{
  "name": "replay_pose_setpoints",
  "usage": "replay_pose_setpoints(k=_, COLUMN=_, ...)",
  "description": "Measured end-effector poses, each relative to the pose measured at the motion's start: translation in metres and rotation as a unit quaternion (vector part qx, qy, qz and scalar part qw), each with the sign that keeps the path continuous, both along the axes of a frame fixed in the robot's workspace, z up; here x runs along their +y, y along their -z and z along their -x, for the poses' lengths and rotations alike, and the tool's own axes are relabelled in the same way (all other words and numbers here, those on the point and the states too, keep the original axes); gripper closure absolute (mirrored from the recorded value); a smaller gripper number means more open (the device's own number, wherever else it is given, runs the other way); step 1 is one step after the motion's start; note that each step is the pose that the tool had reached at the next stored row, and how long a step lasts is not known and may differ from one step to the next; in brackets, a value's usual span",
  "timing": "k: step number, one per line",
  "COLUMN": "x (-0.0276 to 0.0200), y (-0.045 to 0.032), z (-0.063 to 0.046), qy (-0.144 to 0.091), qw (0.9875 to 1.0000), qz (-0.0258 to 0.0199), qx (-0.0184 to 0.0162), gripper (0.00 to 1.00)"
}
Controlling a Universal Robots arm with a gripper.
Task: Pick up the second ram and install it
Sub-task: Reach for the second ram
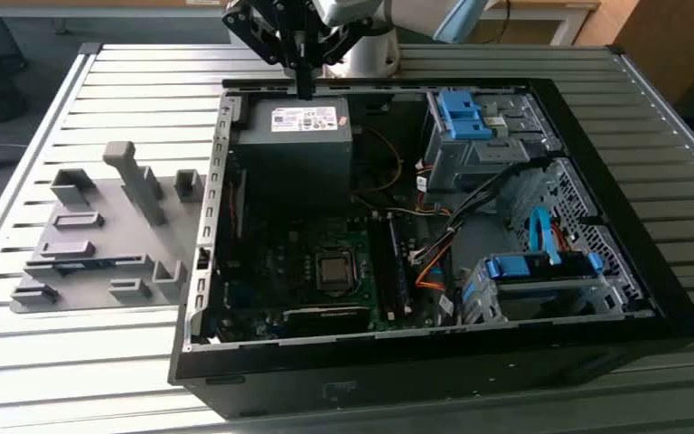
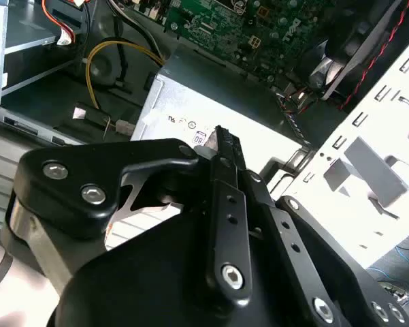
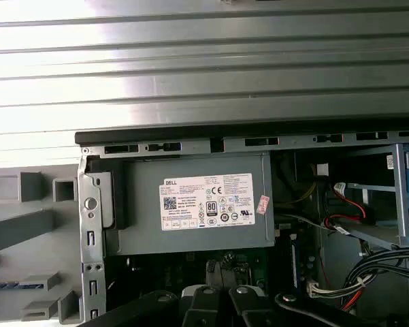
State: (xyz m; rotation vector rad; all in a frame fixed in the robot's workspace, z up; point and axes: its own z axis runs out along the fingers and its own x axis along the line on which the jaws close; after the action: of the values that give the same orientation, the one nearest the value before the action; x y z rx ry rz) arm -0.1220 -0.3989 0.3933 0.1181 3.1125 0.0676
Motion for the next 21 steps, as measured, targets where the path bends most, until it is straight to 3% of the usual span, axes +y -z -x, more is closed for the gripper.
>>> replay_pose_setpoints(k=21, x=0.0, y=0.0001, z=0.0053, qy=0.0, qw=1.0, qz=0.0, qx=0.0, gripper=0.89)
